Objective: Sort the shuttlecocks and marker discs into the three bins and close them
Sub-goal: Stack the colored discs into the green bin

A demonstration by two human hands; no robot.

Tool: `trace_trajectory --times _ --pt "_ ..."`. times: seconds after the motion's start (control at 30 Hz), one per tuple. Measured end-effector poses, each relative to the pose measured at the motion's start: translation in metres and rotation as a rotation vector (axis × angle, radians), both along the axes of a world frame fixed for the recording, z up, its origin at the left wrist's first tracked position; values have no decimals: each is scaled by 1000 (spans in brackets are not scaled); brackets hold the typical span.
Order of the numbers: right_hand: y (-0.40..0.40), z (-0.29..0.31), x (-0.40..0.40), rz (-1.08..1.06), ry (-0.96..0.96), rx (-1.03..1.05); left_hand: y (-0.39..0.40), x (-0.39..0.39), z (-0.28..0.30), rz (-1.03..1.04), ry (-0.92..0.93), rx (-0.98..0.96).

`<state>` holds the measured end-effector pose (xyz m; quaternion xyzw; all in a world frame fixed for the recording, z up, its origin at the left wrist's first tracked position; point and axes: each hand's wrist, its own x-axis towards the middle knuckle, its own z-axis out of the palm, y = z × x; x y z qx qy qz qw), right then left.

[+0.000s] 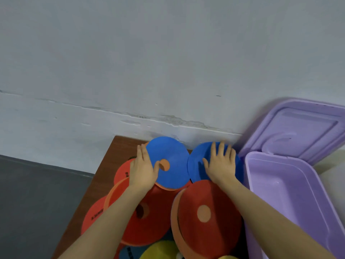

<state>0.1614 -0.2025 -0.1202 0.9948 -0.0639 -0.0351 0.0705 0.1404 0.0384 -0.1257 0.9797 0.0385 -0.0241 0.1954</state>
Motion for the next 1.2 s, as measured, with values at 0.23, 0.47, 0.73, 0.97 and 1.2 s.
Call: trace_trajectory --times 0.23,0.47,0.73,0.97,1.2 --pt "-5 -8 -1 2 -128 54 1 1 -13 -121 -12 -74" --pt "-12 -16 -3 17 -149 123 -14 13 -6 -151 -67 -99" --pt "11 -2 4 429 -234 504 -19 6 -4 -196 -198 71" --pt "21 -3 23 575 -415 477 -7 0 -9 -88 -131 -24" --pt "57 10 28 652 -518 606 3 -12 -9 -26 -140 -57"
